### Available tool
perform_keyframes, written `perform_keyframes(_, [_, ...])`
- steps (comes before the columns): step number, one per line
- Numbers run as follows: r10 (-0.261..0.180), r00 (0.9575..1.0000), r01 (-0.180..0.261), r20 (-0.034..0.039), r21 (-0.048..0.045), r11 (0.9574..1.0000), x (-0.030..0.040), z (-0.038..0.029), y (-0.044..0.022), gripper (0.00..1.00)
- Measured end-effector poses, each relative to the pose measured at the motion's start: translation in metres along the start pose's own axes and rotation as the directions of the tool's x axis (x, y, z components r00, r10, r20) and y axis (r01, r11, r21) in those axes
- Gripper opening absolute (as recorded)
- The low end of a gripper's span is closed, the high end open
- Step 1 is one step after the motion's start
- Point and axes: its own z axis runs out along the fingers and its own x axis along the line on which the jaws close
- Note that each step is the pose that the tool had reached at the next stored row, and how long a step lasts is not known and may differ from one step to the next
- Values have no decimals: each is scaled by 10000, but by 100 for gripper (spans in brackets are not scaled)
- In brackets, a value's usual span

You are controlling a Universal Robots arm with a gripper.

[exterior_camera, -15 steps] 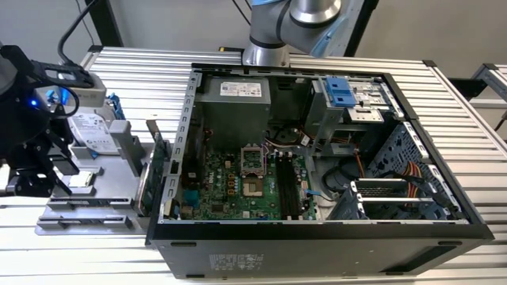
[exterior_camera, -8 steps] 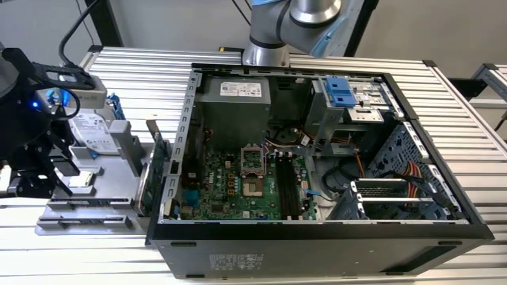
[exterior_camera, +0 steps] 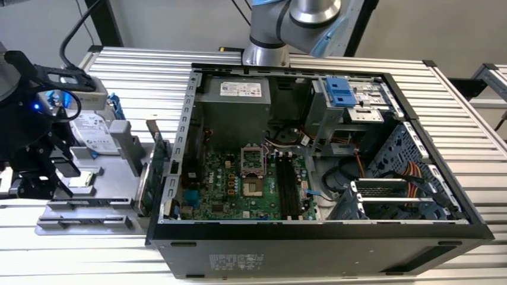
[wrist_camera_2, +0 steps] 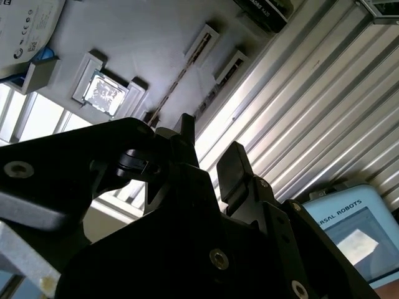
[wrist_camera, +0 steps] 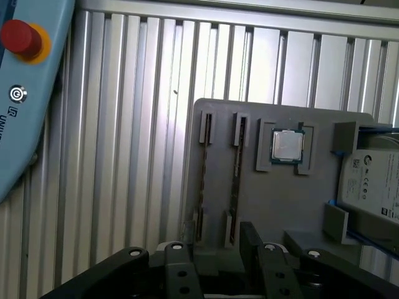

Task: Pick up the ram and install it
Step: 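Pick up the ram and move it above insertion slot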

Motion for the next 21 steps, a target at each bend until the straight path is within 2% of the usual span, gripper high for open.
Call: perform_keyframes(21, [0, 10000, 0, -43, -3, 10000, 1, 66, 0, 100])
